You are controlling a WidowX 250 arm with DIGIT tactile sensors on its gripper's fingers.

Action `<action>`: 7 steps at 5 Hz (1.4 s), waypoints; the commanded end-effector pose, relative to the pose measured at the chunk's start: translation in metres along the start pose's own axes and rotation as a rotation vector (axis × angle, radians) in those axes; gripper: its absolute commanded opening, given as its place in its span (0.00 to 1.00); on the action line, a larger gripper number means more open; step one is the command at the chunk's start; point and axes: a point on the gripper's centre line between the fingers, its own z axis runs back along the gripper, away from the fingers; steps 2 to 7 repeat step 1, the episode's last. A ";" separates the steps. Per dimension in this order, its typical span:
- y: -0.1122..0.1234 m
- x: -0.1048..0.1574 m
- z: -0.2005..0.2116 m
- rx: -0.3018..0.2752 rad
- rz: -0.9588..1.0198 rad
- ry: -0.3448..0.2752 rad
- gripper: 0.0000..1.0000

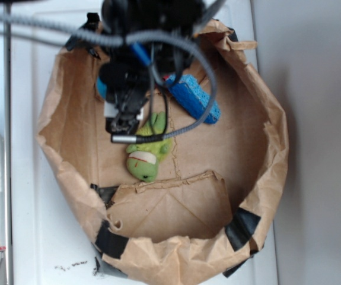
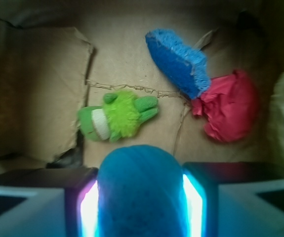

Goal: Grab the blue ball.

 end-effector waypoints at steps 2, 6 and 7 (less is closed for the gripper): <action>-0.002 -0.007 0.014 0.079 0.042 -0.114 0.00; -0.002 -0.007 0.014 0.079 0.042 -0.114 0.00; -0.002 -0.007 0.014 0.079 0.042 -0.114 0.00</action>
